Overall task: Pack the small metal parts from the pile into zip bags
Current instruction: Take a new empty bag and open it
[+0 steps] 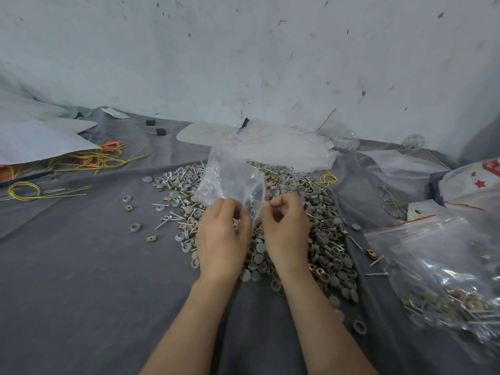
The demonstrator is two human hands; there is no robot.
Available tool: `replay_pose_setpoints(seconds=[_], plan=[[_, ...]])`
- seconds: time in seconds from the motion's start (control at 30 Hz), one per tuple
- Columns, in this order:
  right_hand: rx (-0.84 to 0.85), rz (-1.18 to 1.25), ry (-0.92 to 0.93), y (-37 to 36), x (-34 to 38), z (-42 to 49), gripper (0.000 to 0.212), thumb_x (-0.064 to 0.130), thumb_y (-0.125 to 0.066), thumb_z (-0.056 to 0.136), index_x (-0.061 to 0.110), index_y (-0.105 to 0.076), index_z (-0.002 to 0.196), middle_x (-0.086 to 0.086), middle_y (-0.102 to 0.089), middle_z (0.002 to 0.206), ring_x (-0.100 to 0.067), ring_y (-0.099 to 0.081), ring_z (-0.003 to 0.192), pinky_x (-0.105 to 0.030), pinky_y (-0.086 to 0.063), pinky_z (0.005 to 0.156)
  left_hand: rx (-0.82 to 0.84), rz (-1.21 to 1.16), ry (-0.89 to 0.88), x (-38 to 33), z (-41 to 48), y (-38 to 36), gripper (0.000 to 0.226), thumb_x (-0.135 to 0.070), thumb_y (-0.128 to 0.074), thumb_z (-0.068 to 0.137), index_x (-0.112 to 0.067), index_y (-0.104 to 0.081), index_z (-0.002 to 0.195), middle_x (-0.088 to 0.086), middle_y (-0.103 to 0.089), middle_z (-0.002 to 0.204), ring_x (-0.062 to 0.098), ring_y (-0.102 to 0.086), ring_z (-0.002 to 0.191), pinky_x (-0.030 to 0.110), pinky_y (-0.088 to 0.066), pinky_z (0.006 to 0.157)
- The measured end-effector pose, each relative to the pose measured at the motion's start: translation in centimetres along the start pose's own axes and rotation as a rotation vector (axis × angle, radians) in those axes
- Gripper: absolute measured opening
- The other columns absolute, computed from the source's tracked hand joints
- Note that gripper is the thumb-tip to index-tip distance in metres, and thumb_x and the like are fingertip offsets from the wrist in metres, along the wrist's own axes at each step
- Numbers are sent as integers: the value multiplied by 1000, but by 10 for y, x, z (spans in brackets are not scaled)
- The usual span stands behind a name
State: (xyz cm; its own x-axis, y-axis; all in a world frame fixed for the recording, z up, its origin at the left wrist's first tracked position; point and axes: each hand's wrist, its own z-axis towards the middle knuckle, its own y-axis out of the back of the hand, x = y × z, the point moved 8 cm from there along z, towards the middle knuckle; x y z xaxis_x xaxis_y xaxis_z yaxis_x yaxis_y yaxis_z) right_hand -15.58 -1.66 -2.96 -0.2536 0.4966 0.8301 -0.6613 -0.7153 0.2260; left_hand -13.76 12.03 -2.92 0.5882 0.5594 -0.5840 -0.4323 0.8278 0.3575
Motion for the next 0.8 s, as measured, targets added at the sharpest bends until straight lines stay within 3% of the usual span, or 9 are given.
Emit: replay_pose_setpoints(seconds=[0.07, 0.2, 0.27, 0.33, 0.4, 0.47, 0.6, 0.7, 0.8], plan=[[74, 142, 5, -10, 7, -2, 6, 16, -58, 93, 17, -58, 87, 12, -63, 76, 4, -61, 71, -10, -45, 66, 35, 0, -81, -6, 0, -2, 17, -18, -54, 89, -5, -58, 78, 7, -56, 74, 27, -51, 66, 43, -43, 58], [350, 413, -131, -34, 6, -5, 41, 49, -50, 93, 11, -65, 88, -2, -67, 77, -5, -61, 78, -24, -48, 71, 72, 18, -264, -29, -3, -2, 20, -15, -47, 88, -2, -61, 83, 10, -57, 79, 28, -48, 67, 42, -42, 57], [386, 685, -289, -32, -2, -1, 44, 61, -53, 84, 20, -69, 91, 5, -71, 93, -4, -65, 91, -25, -50, 78, 97, 69, -344, -40, -6, -7, 18, -15, -50, 88, -4, -62, 80, 8, -58, 78, 26, -47, 68, 41, -41, 59], [307, 939, -425, -23, -9, 4, 44, 57, -55, 76, 23, -71, 97, 3, -71, 109, -3, -67, 99, -19, -53, 77, 128, 89, -372, -47, -9, -12, 14, -14, -58, 89, -5, -64, 80, 7, -59, 78, 26, -48, 69, 40, -42, 59], [234, 898, -474, -15, -17, 6, 46, 58, -55, 72, 23, -72, 96, -3, -71, 112, -5, -68, 96, -21, -54, 73, 144, 100, -353, -47, -10, -16, 8, -11, -64, 87, -5, -67, 83, 7, -59, 81, 26, -50, 71, 39, -43, 60], [265, 672, -430, -15, -16, 4, 44, 59, -58, 74, 19, -74, 83, -9, -73, 95, -10, -68, 87, -24, -53, 70, 167, 112, -337, -43, -10, -18, 11, -13, -60, 88, -5, -67, 87, 8, -59, 85, 26, -51, 73, 38, -43, 63], [195, 468, -386, -10, -19, 3, 25, 28, -63, 90, 15, -70, 70, 1, -70, 67, -9, -66, 66, -17, -49, 55, 203, 137, -346, -42, -12, -20, 25, -20, -51, 86, -9, -68, 101, 9, -60, 102, 27, -54, 85, 38, -46, 73], [42, 802, -462, 5, -28, 9, 20, 20, -56, 95, 13, -70, 83, 1, -72, 73, -10, -68, 68, -20, -53, 58, 67, 6, -133, -28, -7, -13, 38, -28, -62, 91, -13, -57, 126, 16, -42, 136, 27, -41, 122, 40, -35, 100], [140, 1109, -599, -3, -28, 6, 22, 23, -53, 92, 7, -68, 94, -7, -74, 85, -16, -72, 76, -25, -58, 60, 98, -448, 383, 9, -3, -18, 98, -61, -61, 77, -21, -11, 152, -1, -2, 159, 7, -10, 141, 30, -16, 111]])
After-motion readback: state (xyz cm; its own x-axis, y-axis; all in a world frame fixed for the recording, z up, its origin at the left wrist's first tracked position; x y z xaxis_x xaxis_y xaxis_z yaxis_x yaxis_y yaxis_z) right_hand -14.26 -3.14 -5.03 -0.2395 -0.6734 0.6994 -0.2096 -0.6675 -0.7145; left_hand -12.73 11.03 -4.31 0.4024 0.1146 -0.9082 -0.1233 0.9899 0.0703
